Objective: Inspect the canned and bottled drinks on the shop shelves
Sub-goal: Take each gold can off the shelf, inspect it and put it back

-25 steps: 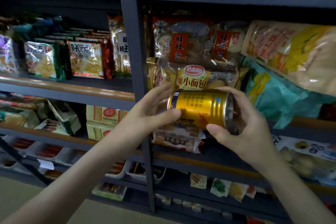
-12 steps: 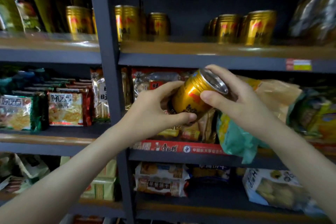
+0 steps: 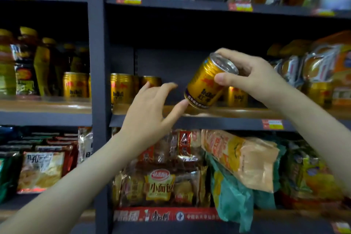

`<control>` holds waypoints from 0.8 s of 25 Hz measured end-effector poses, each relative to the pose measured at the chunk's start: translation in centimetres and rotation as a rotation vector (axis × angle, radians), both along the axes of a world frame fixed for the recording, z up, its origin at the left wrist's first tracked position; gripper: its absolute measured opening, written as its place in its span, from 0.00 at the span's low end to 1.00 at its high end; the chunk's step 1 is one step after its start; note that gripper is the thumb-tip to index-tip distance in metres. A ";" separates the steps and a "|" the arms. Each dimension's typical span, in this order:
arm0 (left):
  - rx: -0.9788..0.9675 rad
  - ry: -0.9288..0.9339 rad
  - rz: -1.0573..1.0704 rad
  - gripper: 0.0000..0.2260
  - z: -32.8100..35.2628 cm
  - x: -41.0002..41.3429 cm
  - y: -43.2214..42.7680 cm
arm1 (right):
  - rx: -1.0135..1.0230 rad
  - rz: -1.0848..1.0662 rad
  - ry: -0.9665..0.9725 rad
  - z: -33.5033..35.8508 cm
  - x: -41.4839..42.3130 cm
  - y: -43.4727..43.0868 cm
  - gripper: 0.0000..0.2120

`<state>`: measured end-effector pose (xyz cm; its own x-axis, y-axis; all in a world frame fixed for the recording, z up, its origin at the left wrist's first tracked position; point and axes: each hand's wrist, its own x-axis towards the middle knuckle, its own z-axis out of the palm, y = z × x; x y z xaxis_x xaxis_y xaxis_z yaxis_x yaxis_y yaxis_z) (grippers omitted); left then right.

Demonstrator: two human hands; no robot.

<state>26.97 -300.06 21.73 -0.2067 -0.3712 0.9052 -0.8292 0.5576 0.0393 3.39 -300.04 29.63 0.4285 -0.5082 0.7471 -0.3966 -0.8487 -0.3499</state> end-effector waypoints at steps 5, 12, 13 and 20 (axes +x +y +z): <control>-0.098 -0.124 0.260 0.25 0.2 2.6 -2.4 | 0.001 -0.257 0.001 2.0 -1.9 -3.5 0.12; -0.077 -0.163 0.373 0.25 -0.4 3.8 -3.9 | 0.087 -0.458 0.196 3.6 -0.9 -7.1 0.20; -0.087 -0.167 0.380 0.24 -0.7 4.2 -4.2 | 0.092 -0.470 0.218 3.5 -0.8 -7.8 0.21; -0.257 -0.267 0.456 0.20 -1.0 7.2 -4.5 | 0.152 -0.529 0.490 3.0 -0.7 -11.0 0.25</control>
